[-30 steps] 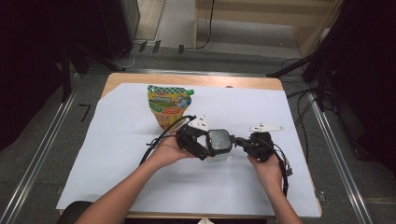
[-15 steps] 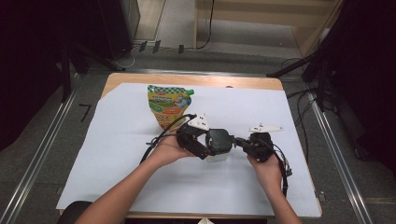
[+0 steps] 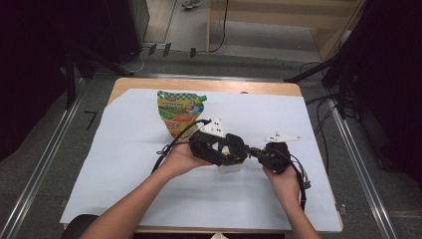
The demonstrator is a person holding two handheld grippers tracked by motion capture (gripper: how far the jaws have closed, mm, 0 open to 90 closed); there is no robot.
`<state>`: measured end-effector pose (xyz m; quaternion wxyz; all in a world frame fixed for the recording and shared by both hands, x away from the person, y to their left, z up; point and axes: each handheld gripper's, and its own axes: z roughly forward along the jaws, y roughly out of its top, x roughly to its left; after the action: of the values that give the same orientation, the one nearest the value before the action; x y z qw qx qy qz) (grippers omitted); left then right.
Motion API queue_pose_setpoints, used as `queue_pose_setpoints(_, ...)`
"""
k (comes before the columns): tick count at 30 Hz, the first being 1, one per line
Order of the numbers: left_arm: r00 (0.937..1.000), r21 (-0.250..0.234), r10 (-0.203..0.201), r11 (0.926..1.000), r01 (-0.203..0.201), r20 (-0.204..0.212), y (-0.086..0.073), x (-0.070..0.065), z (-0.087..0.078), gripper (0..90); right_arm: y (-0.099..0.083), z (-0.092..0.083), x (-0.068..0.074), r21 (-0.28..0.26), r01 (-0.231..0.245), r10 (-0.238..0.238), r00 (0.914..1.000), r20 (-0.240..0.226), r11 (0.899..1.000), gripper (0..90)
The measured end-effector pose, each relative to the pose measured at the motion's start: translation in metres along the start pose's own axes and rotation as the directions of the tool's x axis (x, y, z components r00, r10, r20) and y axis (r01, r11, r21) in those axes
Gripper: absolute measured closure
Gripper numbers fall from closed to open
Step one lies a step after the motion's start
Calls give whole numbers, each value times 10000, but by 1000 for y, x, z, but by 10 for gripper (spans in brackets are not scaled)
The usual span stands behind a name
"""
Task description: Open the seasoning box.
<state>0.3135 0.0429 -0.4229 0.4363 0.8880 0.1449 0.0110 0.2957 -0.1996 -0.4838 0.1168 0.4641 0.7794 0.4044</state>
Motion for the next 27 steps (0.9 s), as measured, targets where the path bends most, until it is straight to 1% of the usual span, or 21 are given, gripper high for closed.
queue_pose_setpoints(2, 10000, 18, 7, 10000, -7, -45, 0, -1, 0, 469, 0, 0, 0, 10, -15, 15, 10000, -8, 10000, 900)
queue_pose_setpoints(3, 10000, 0, -69, 10000, 69, 11, 1, -1, 0, 470, 0, 0, 0, -26, -28, 28, 10000, -20, 10000, 900)
queue_pose_setpoints(4, 9994, -60, -196, 9998, 198, 297, 0, 0, 0, 516, -1, 0, 0, -39, -62, 62, 10000, -19, 10000, 900)
queue_pose_setpoints(5, 9990, -70, -256, 9996, 259, 373, 1, 0, 0, 564, -1, -1, 1, -2, -72, 72, 10000, -58, 10000, 900)
queue_pose_setpoints(9, 9995, 119, -163, 9998, 160, 285, 7, -3, 0, 583, -2, -1, 1, 15, -80, 80, 9999, -69, 10000, 900)
queue_pose_setpoints(13, 9988, 178, -275, 9995, 268, 403, 14, -4, 3, 610, -3, -2, 1, -36, -82, 81, 9999, -71, 10000, 900)
queue_pose_setpoints(15, 9982, 151, -353, 9993, 346, 493, 16, -5, 4, 638, -3, -2, 1, -20, -83, 82, 9999, -88, 10000, 900)
queue_pose_setpoints(16, 9979, 194, -287, 9994, 276, 575, 17, -4, 5, 647, -4, -2, 1, -17, -83, 82, 9999, -88, 10000, 900)
queue_pose_setpoints(21, 9952, 290, -475, 9986, 451, 852, 25, -4, 10, 699, -4, -3, 1, 1, -85, 85, 9999, -90, 10000, 900)
queue_pose_setpoints(26, 9940, 446, -418, 9983, 374, 1015, 32, -3, 15, 713, -5, -3, 2, 24, -52, 53, 9999, -127, 10000, 900)
queue_pose_setpoints(27, 9935, 491, -361, 9983, 309, 1076, 34, -3, 17, 717, -5, -3, 3, 30, -61, 62, 9999, -133, 10000, 900)
